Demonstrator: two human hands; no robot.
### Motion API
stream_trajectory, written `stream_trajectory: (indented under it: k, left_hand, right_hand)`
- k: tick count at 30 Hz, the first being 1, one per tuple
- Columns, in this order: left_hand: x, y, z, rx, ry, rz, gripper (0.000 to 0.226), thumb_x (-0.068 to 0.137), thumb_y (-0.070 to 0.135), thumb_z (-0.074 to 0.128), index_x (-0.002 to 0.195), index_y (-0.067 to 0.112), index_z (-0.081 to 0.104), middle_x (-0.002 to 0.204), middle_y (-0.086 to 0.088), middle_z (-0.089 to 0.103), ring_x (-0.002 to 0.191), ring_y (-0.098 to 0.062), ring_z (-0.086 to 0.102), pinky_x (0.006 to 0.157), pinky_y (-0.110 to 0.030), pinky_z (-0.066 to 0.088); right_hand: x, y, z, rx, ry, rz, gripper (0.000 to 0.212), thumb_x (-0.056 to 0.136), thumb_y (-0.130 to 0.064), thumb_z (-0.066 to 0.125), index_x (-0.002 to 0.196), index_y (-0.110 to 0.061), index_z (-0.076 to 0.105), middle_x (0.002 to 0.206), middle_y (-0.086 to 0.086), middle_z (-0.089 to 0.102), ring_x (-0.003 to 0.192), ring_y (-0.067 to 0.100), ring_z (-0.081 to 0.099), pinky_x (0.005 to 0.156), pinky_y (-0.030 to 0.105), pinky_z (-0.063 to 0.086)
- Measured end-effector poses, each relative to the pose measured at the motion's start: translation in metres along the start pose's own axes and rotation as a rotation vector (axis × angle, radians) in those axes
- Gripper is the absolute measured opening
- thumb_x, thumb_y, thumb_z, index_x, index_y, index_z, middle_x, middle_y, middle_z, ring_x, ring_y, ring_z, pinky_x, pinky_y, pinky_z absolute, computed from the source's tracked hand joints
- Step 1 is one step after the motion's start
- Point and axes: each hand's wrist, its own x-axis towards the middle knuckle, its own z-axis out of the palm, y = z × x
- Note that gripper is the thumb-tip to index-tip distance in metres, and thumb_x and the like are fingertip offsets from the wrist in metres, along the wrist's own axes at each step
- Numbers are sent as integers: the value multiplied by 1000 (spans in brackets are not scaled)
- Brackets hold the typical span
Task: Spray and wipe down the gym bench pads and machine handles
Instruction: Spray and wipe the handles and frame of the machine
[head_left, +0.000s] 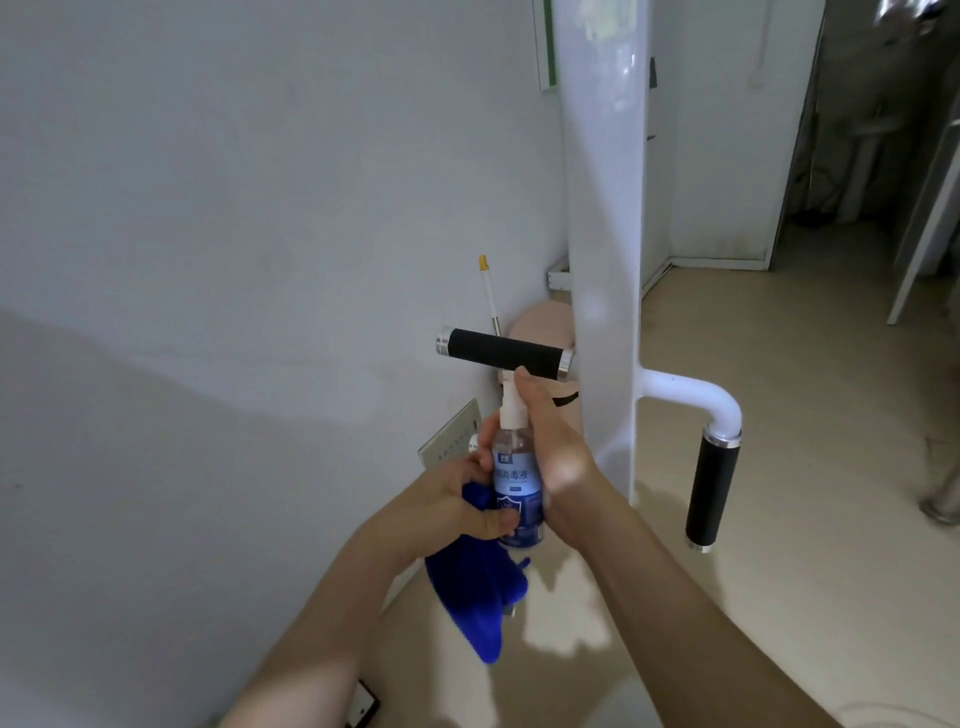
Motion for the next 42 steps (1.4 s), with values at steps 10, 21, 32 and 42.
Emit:
stream_trajectory:
  k: [10, 21, 32, 42]
  left_hand:
    - [-1, 5, -17, 50, 2, -20, 25, 83, 2, 70, 90, 26, 69, 80, 15, 74, 79, -3, 68, 77, -16, 49]
    - [-9, 8, -20, 173, 26, -108, 23, 77, 19, 79, 82, 38, 67, 79, 14, 73, 81, -9, 68, 81, -27, 55]
    - [-7, 30, -48, -461, 396, 131, 57, 74, -22, 57, 115, 18, 61, 115, -17, 62, 90, -30, 65, 70, -38, 59]
    - [35, 109, -62, -648, 548, 454, 14, 89, 12, 65, 102, 17, 64, 94, -1, 68, 90, -18, 65, 78, -33, 55]
  right_hand:
    - [12, 2, 23, -106, 112, -154, 60, 91, -54, 51, 49, -10, 52, 46, 4, 54, 50, 18, 54, 66, 31, 49]
    - [14, 16, 37, -281, 232, -341, 61, 94, -46, 48, 41, -17, 53, 39, -3, 51, 41, 10, 50, 59, 29, 46]
    - [7, 9, 6, -171, 472, -324, 53, 96, -42, 42, 61, -6, 56, 54, 8, 55, 51, 18, 52, 57, 28, 47]
    - [9, 1, -7, -123, 456, -347, 58, 95, -51, 46, 62, -5, 55, 57, 13, 54, 48, 18, 50, 47, 23, 49]
